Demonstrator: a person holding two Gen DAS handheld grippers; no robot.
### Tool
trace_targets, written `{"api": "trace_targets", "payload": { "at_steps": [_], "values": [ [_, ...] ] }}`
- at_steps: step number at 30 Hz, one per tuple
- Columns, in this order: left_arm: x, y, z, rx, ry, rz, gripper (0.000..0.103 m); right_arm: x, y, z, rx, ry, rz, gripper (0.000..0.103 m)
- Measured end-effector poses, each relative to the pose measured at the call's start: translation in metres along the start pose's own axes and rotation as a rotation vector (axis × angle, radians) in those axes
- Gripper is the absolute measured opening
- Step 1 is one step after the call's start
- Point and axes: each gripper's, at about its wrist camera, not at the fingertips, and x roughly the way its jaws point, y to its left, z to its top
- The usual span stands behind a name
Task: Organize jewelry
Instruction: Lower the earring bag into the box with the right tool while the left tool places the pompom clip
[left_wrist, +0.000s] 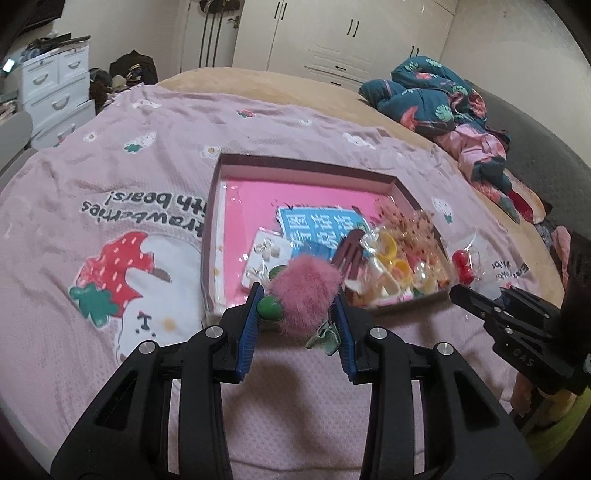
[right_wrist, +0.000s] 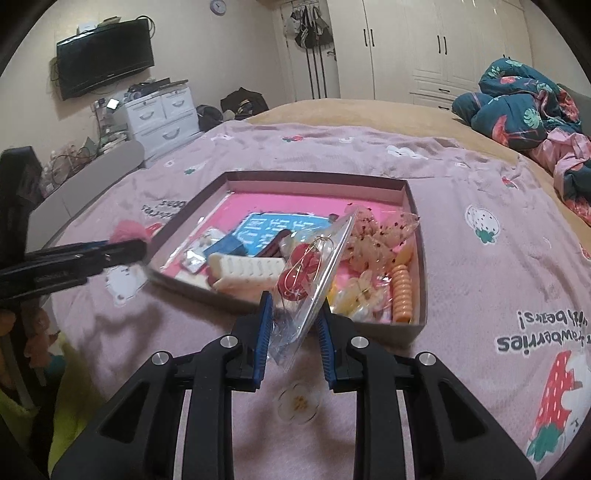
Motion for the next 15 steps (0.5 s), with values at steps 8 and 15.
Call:
{"api": "trace_targets", "payload": {
  "at_steps": [8, 15],
  "values": [
    [0.018, 0.006, 0.017, -0.009, 0.006, 0.018, 0.028, 0.022, -0.014, 0.015, 0.009, -0.004, -0.028, 0.023],
    [0.033, 0.015, 0.029, -0.028, 0.005, 0.045, 0.028, 0.029, -0.018, 0.029, 0.004, -0.025, -0.042, 0.023]
  ]
}}
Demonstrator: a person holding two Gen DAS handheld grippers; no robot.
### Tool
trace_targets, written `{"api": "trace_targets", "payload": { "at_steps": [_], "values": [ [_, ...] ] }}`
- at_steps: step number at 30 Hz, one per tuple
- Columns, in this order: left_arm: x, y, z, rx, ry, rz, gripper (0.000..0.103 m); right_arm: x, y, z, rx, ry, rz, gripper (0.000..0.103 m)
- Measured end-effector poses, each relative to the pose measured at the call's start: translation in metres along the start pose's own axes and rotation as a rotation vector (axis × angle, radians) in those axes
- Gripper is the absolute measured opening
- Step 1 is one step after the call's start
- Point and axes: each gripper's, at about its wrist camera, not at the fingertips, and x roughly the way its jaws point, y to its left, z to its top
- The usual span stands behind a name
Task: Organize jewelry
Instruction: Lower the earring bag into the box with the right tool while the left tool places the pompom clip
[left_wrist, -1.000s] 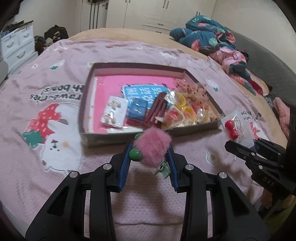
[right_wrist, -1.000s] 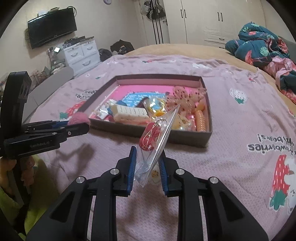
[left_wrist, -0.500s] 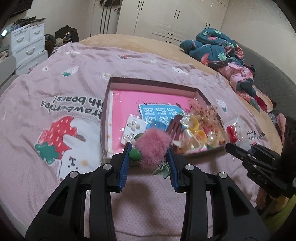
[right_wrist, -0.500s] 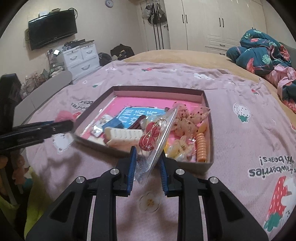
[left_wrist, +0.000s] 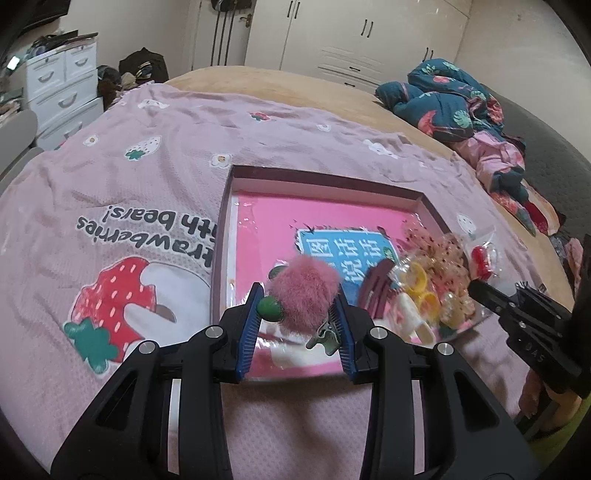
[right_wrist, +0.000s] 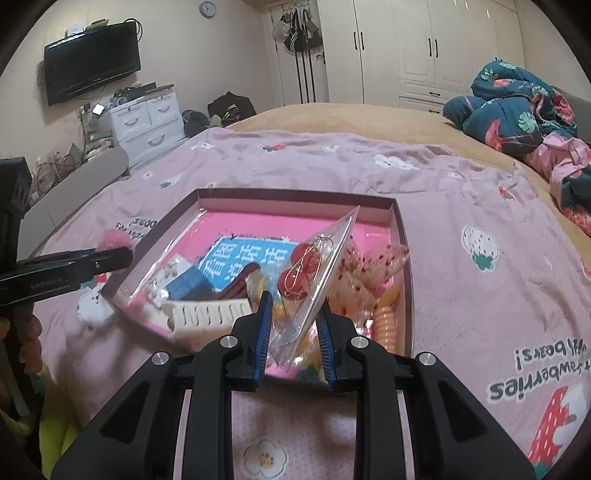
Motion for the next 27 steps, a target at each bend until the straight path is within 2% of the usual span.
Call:
{"api": "trace_targets", "payload": {
  "at_steps": [9, 18, 27],
  "values": [
    [0.018, 0.006, 0.007, 0.002, 0.014, 0.018, 0.028, 0.013, 0.003, 0.008, -0.020, 0.006, 0.013, 0.023],
    [0.030, 0.008, 0.001, -0.003, 0.040, 0.012, 0.029, 0.032, 0.026, 0.003, -0.098, 0.051, 0.075, 0.023],
    [0.036, 0.008, -0.001, -0.002, 0.050, 0.002, 0.029, 0.042, 0.026, -0.004, -0.078, 0.089, 0.078, 0.025]
  ]
}}
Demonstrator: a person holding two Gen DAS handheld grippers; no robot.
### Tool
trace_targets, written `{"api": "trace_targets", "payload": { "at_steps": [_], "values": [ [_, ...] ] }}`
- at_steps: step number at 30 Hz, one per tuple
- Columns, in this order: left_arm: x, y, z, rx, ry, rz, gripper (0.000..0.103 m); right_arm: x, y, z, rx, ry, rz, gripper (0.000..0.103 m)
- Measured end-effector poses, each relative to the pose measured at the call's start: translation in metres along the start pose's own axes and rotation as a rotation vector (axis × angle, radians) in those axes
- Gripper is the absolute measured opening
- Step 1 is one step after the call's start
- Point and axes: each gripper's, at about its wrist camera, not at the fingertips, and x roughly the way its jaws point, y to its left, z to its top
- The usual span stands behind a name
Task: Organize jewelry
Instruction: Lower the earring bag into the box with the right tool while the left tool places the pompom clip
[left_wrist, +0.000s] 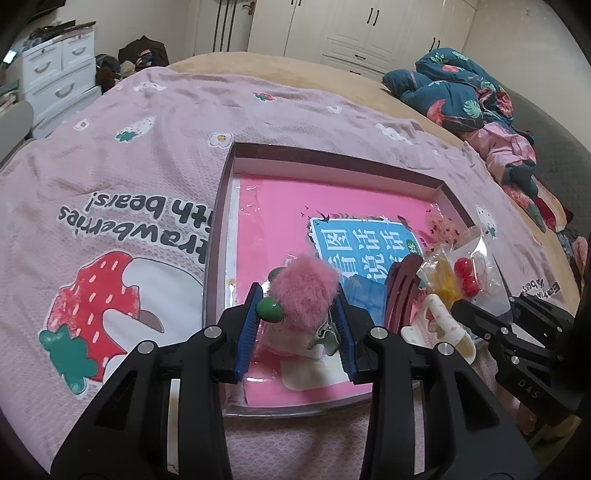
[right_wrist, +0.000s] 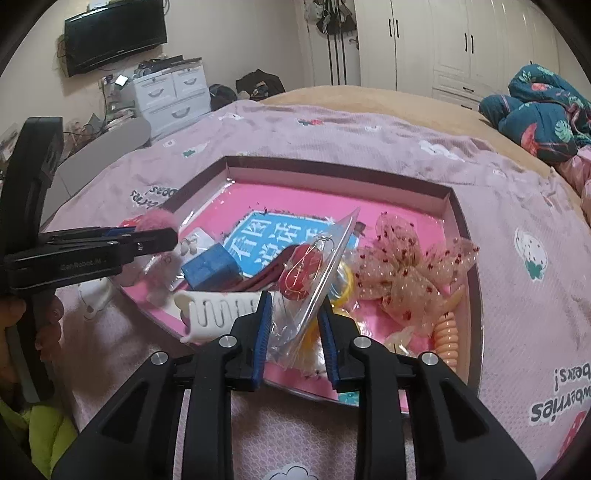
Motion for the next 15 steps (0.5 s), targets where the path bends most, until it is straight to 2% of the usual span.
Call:
{"api": "trace_targets", "payload": {
  "at_steps": [4, 6, 8, 11, 15],
  "values": [
    [0.001, -0.001, 0.000, 0.004, 0.005, -0.004, 0.029, 0.001, -0.005, -0.003, 0.018, 0.012, -0.012, 0.028],
    [0.001, -0.002, 0.000, 0.007, 0.004, -0.003, 0.029, 0.000, -0.005, -0.004, 0.022, 0.012, -0.017, 0.036],
    [0.001, -0.003, -0.001, 0.010, 0.003, -0.007, 0.031, -0.003, -0.007, -0.005, 0.028, 0.011, -0.024, 0.039],
    [0.000, -0.006, -0.001, 0.025, 0.000, -0.006, 0.041, -0.007, -0.009, -0.007, 0.037, 0.006, -0.036, 0.046],
    [-0.005, -0.011, -0.002, 0.036, -0.005, -0.014, 0.046, -0.020, -0.012, -0.011, 0.050, -0.013, -0.049, 0.053]
  ]
}}
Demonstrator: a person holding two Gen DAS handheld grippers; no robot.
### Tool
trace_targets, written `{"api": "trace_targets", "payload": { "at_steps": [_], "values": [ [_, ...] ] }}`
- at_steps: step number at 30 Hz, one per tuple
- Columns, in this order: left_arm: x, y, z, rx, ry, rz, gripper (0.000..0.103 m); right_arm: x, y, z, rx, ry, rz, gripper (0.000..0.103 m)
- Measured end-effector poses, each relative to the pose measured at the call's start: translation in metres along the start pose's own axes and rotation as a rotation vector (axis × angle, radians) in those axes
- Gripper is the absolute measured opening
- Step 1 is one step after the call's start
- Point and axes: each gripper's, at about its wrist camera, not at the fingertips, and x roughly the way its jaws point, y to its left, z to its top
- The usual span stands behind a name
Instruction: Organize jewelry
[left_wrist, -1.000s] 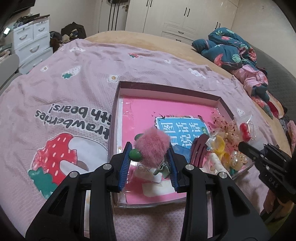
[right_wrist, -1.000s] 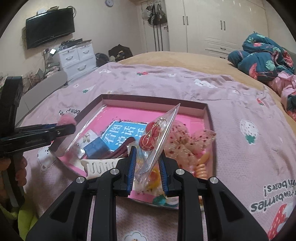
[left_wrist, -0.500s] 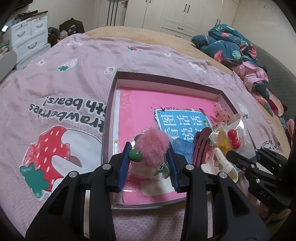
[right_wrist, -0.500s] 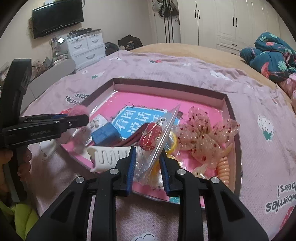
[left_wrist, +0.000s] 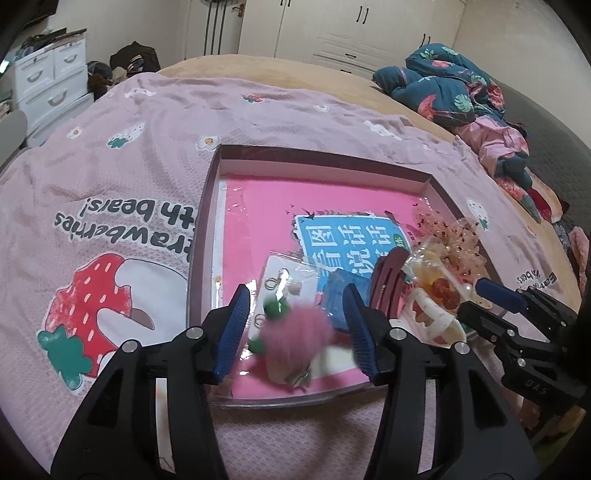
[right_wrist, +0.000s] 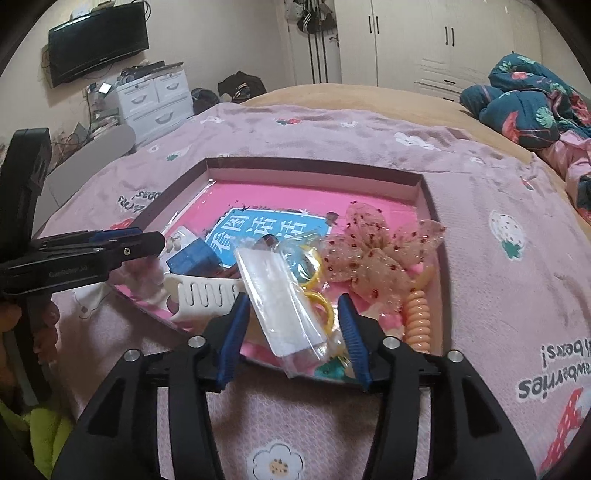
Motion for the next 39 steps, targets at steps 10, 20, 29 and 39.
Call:
{"api": "trace_targets", "payload": {
  "at_steps": [10, 20, 29, 39],
  "values": [
    [-0.018, -0.006, -0.003, -0.004, -0.015, -0.016, 0.058, -0.033, -0.004, -0.008, 0.003, -0.043, -0.040, 0.065],
    [-0.044, -0.011, -0.014, 0.002, -0.023, -0.030, 0.071, -0.059, -0.001, -0.013, 0.018, -0.080, -0.053, 0.078],
    [-0.078, -0.014, -0.024, 0.001, -0.065, -0.035, 0.093, -0.082, 0.006, -0.019, 0.035, -0.109, -0.040, 0.092],
    [-0.102, -0.019, -0.040, 0.022, -0.085, -0.030, 0.093, -0.100, 0.012, -0.025, 0.032, -0.127, -0.049, 0.095]
  ]
}}
